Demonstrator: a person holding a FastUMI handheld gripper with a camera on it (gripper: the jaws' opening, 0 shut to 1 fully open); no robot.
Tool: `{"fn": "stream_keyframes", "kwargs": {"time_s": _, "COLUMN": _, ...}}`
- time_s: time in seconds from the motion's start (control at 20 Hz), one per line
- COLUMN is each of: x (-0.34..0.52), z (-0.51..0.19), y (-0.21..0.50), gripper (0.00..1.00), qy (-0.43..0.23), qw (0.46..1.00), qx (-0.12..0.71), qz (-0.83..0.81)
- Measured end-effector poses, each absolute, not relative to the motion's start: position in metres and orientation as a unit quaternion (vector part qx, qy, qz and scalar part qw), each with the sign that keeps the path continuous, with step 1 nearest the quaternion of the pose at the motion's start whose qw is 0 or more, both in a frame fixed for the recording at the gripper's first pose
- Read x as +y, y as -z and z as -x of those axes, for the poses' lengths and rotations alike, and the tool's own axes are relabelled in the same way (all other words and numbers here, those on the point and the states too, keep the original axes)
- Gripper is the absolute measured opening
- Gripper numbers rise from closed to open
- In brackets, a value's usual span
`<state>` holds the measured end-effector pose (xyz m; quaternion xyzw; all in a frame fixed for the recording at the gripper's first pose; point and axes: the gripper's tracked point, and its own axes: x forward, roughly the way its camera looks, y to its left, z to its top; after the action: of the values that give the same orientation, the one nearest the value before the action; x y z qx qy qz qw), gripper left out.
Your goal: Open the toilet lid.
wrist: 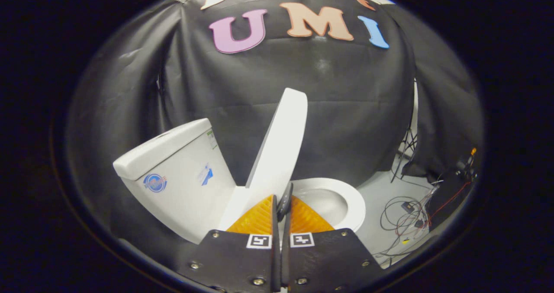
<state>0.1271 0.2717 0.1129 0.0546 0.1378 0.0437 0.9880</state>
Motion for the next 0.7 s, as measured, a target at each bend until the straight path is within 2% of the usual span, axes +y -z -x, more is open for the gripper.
{"fn": "stream_keyframes", "kwargs": {"time_s": 0.7, "x": 0.331, "z": -0.115, "y": -0.136, "gripper": 0.02, "qy": -0.043, "qw": 0.991, "qx": 0.122, "qz": -0.029}}
